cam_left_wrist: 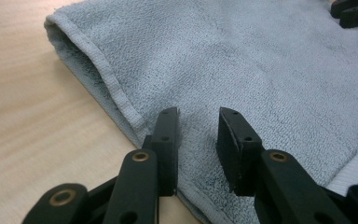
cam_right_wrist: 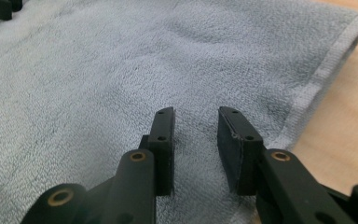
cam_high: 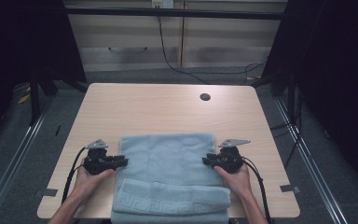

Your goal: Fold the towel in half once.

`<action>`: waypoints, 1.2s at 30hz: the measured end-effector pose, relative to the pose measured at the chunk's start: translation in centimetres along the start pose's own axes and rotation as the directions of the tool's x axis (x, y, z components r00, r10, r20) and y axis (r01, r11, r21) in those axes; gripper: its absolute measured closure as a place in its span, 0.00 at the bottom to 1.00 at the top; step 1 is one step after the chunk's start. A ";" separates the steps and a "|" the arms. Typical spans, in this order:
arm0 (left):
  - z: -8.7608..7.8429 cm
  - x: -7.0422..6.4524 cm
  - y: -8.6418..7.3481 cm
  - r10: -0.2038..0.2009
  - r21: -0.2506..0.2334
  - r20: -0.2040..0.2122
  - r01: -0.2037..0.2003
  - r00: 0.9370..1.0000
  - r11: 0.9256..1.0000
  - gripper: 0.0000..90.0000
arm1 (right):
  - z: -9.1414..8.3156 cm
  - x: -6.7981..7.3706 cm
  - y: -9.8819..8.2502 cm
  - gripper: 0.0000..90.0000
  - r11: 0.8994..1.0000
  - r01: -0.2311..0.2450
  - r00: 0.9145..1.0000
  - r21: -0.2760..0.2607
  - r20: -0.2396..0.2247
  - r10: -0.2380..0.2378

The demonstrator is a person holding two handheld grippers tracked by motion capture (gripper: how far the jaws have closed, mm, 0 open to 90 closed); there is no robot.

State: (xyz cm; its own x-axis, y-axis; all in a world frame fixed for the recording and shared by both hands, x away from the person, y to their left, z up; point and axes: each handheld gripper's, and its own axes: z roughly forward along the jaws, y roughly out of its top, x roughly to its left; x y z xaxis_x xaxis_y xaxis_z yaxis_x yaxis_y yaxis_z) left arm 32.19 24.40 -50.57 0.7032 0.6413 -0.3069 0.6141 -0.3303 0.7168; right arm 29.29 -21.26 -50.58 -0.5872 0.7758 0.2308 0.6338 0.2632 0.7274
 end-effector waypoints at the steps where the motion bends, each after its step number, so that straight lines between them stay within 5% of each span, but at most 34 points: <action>1: -0.1 -0.2 -0.2 0.000 0.001 0.008 0.000 1.000 1.000 0.77 | -0.2 0.2 -0.2 0.75 1.000 -0.001 1.000 0.004 -0.006 0.001; 10: -1.7 -1.9 -2.0 0.034 0.026 0.032 -0.035 0.999 0.999 0.78 | -2.0 2.5 -2.0 0.76 0.999 0.027 0.999 0.036 -0.025 -0.026; 18: -2.6 -2.5 -3.0 0.014 0.032 0.066 -0.016 0.998 0.999 0.77 | -3.1 3.5 -3.0 0.75 0.998 0.021 0.998 0.051 -0.058 -0.018; 22: -2.6 -2.0 -2.7 0.010 0.017 0.085 -0.012 0.996 1.000 0.74 | -3.4 2.6 -2.4 0.73 1.000 0.003 0.998 -0.002 -0.066 -0.003; 24: -2.5 -1.1 -1.8 -0.014 -0.016 0.071 0.015 0.997 1.000 0.73 | -3.4 1.1 -0.6 0.70 0.999 -0.012 0.999 -0.039 -0.034 0.010; 26: -2.4 -0.8 -1.5 -0.022 -0.029 0.064 0.024 0.998 0.999 0.71 | -3.2 0.5 -0.1 0.69 0.999 -0.014 1.000 -0.040 -0.011 0.014; 27: -2.5 0.0 -0.8 -0.044 -0.073 0.045 0.047 0.998 0.996 0.70 | -2.6 -1.0 0.8 0.68 0.998 -0.027 1.000 -0.052 -0.004 0.027; 29: -2.5 0.8 0.0 -0.053 -0.081 0.036 0.056 0.998 0.995 0.67 | -2.0 -2.3 1.4 0.64 0.997 -0.050 0.999 -0.062 0.004 0.050; 33: -1.7 2.4 1.0 -0.076 -0.089 -0.018 0.074 0.997 0.993 0.58 | -0.8 -3.7 1.9 0.57 0.996 -0.064 0.998 -0.063 0.007 0.065; 36: -1.1 2.9 1.3 -0.098 -0.097 -0.017 0.096 0.995 0.991 0.50 | -0.3 -4.0 1.9 0.53 0.996 -0.076 0.997 -0.052 0.000 0.076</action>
State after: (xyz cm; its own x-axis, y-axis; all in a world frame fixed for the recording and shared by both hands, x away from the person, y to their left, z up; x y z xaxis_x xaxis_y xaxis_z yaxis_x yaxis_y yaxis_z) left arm 34.60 26.62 -49.85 0.6333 0.6823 -0.3652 0.6410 -0.1982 0.7415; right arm 32.76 -24.04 -49.95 -0.5374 0.7936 0.2853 0.6492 0.1734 0.7405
